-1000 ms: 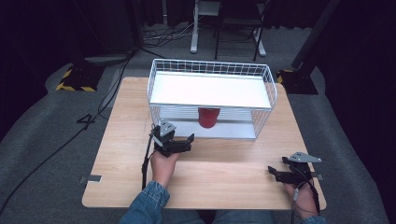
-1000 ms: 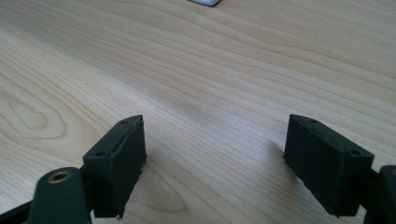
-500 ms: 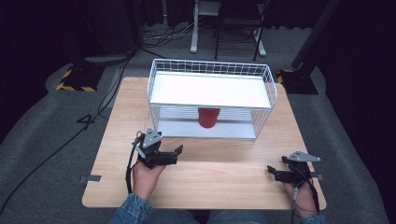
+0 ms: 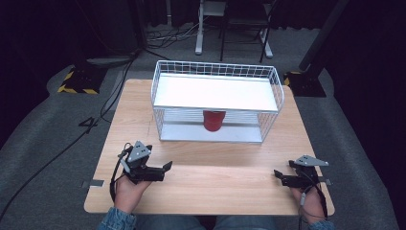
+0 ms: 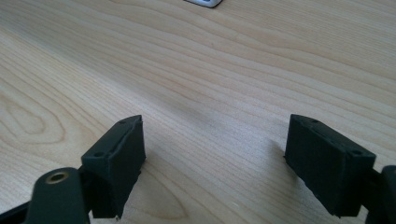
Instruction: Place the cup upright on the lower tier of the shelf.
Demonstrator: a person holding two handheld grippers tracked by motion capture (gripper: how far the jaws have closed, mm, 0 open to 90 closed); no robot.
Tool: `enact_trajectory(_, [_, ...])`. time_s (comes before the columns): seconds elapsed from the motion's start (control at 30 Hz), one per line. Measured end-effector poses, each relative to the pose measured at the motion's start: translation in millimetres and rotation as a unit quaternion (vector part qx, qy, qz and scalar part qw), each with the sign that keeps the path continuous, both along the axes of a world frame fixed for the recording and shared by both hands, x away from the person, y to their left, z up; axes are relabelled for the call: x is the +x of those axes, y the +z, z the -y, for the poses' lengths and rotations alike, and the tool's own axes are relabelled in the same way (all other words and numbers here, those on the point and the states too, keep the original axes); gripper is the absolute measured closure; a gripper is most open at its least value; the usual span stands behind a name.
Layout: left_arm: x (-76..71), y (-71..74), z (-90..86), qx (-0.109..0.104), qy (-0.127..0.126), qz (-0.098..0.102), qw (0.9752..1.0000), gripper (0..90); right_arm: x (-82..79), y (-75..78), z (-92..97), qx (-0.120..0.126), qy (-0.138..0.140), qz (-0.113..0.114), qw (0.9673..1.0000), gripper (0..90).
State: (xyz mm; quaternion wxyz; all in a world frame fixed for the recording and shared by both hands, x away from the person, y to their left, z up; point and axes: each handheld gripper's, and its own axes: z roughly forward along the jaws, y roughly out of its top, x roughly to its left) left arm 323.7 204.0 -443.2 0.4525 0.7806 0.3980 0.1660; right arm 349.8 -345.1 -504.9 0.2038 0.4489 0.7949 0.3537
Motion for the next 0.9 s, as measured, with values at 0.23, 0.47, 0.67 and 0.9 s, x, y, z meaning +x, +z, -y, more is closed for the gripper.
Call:
enact_trajectory(0.23, [-5.1,-14.1,-15.3,0.045,-0.005,-0.02,0.9988,4.6,0.0,0.0,0.0,0.0,0.0,0.0,1.0,20.4])
enact_trajectory(0.47, [-3.9,-32.2,-26.0,0.056,0.002,-0.064,0.9964,4.6,0.0,0.0,0.0,0.0,0.0,0.0,1.0,20.4])
enact_trajectory(0.67, [-2.2,-45.4,-29.6,0.073,0.001,-0.095,0.9928,4.6,0.0,0.0,0.0,0.0,0.0,0.0,1.0,20.4])
enact_trajectory(0.9, [0.0,-54.1,-27.4,0.09,0.009,-0.114,0.9894,5.2,0.0,-0.1,-0.1,0.0,0.0,0.001,1.0,20.4])
